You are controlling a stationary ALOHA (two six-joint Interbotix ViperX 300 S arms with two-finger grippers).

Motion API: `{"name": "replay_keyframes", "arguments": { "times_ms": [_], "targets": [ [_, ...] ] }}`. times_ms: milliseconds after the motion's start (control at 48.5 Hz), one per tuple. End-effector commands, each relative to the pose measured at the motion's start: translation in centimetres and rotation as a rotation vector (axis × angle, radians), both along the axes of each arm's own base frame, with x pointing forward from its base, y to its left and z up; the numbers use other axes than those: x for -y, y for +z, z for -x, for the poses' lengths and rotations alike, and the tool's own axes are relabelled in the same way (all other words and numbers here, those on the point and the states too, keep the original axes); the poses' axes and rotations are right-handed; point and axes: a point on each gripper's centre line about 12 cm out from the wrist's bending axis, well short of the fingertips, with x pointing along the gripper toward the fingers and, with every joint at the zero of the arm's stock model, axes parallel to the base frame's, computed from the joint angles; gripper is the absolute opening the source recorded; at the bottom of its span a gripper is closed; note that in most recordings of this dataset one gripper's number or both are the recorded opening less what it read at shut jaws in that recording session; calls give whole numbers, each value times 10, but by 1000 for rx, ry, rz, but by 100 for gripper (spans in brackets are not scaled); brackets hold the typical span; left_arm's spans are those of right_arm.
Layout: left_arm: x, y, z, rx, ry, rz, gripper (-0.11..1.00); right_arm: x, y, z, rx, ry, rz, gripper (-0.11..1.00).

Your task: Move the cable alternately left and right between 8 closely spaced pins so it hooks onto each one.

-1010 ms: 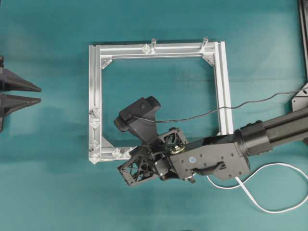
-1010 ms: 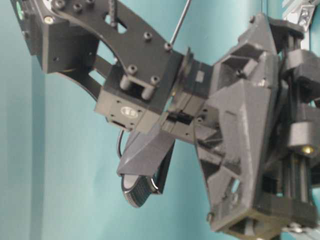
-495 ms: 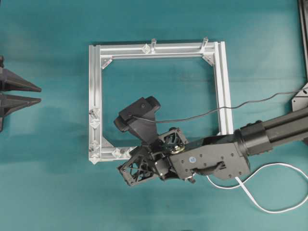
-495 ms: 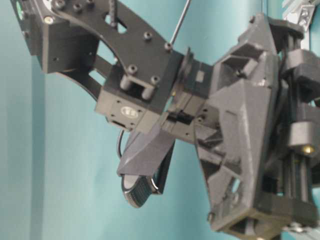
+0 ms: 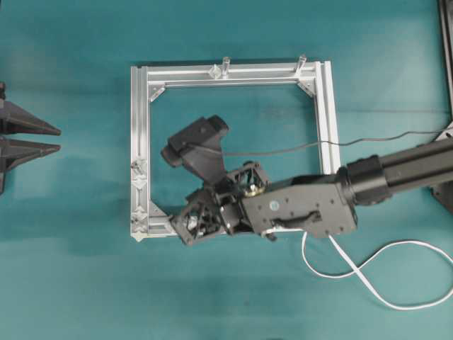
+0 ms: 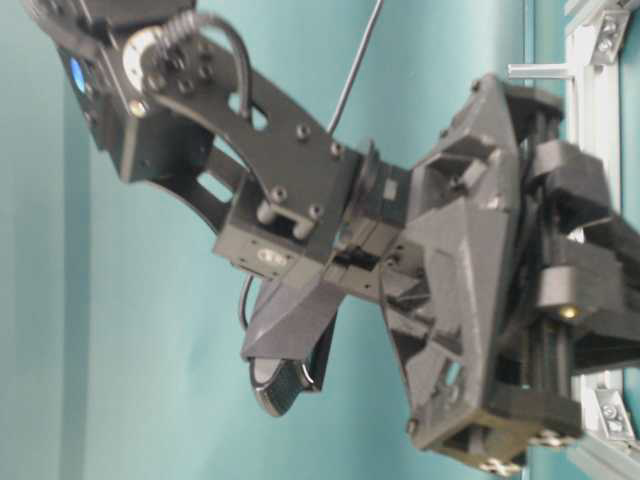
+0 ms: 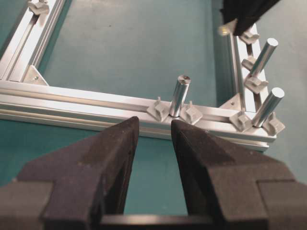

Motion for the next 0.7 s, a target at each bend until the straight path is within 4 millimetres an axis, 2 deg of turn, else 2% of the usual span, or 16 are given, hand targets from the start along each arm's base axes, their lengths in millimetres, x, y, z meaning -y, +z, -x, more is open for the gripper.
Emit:
{"name": "replay_keyframes", "arguments": {
  "times_ms": [0,289,495,680],
  "targets": [
    [0,4,-2,14,-2,3,36,14,21,-2,46,-16,3,17],
    [0,5,-2,16,-1,3,36,40,21,-4,33,-13,33,18],
    [0,5,-2,16,-1,3,36,47,22,-6,44,-17,34,17],
    [0,4,-2,14,-1,2,36,50,22,-16,75,21,45,17]
  ]
}}
